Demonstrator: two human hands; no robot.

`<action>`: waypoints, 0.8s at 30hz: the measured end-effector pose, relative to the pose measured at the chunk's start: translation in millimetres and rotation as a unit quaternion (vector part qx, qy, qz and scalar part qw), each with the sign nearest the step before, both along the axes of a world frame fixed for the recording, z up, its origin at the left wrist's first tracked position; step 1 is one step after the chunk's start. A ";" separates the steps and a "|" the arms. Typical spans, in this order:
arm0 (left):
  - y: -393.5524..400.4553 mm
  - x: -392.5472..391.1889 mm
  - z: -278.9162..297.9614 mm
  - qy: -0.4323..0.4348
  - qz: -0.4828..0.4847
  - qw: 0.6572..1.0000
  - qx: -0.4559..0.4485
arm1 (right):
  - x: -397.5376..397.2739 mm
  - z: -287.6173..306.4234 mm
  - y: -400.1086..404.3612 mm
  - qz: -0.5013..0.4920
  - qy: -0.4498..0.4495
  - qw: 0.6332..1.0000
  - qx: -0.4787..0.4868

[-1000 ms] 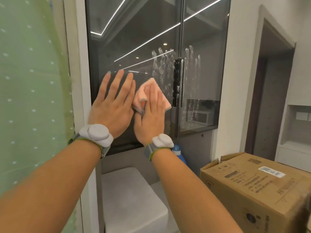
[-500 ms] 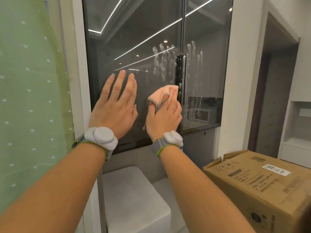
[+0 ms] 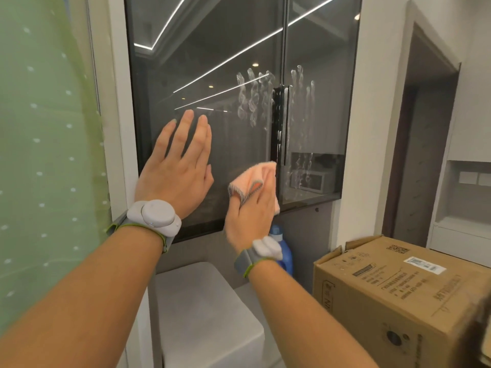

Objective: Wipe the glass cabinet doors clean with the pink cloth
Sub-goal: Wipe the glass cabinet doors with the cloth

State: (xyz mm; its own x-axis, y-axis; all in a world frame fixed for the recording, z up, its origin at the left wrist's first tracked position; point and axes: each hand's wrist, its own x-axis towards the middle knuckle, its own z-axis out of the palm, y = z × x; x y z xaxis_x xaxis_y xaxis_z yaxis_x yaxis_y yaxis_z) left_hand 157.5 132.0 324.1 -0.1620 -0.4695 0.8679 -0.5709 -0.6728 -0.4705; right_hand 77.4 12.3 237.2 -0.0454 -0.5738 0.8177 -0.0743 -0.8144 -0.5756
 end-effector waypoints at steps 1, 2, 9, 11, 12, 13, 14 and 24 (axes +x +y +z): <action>-0.2 -0.2 0.1 0.000 0.000 1.000 0.000 | -0.1 -8.3 3.1 0.011 0.001 1.000 -0.011; -0.4 -0.7 0.7 0.001 0.000 1.000 0.002 | 0.5 -7.7 3.2 0.022 0.009 0.999 -0.038; 0.0 -0.6 1.2 0.005 -0.005 1.000 0.003 | 1.9 39.4 -15.5 0.011 0.039 0.998 -0.056; 0.1 -0.8 1.3 0.004 -0.005 1.000 0.003 | -2.2 8.1 -7.8 0.019 0.034 0.998 -0.057; -0.1 -0.6 1.0 0.005 -0.004 1.000 0.002 | -4.3 -5.7 -4.8 0.023 0.033 0.997 -0.058; -0.5 -0.2 1.5 0.005 -0.004 1.000 0.003 | -4.4 -13.2 -5.0 0.023 0.030 0.998 -0.053; 0.2 0.0 1.1 0.007 -0.002 1.000 0.003 | -2.8 -12.5 -5.5 0.018 0.022 0.999 -0.037; -0.8 0.7 -0.6 0.006 -0.012 1.000 0.015 | 11.3 20.9 -5.0 -0.041 -0.011 0.998 0.054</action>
State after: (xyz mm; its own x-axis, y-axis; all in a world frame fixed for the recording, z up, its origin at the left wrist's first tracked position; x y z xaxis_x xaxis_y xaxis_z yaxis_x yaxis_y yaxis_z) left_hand 158.2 131.3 323.5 -0.1634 -0.4908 0.8558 -0.5917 -0.6454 -0.4831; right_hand 88.7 7.3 258.1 -0.1126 -0.6517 0.7501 -0.1246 -0.7397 -0.6613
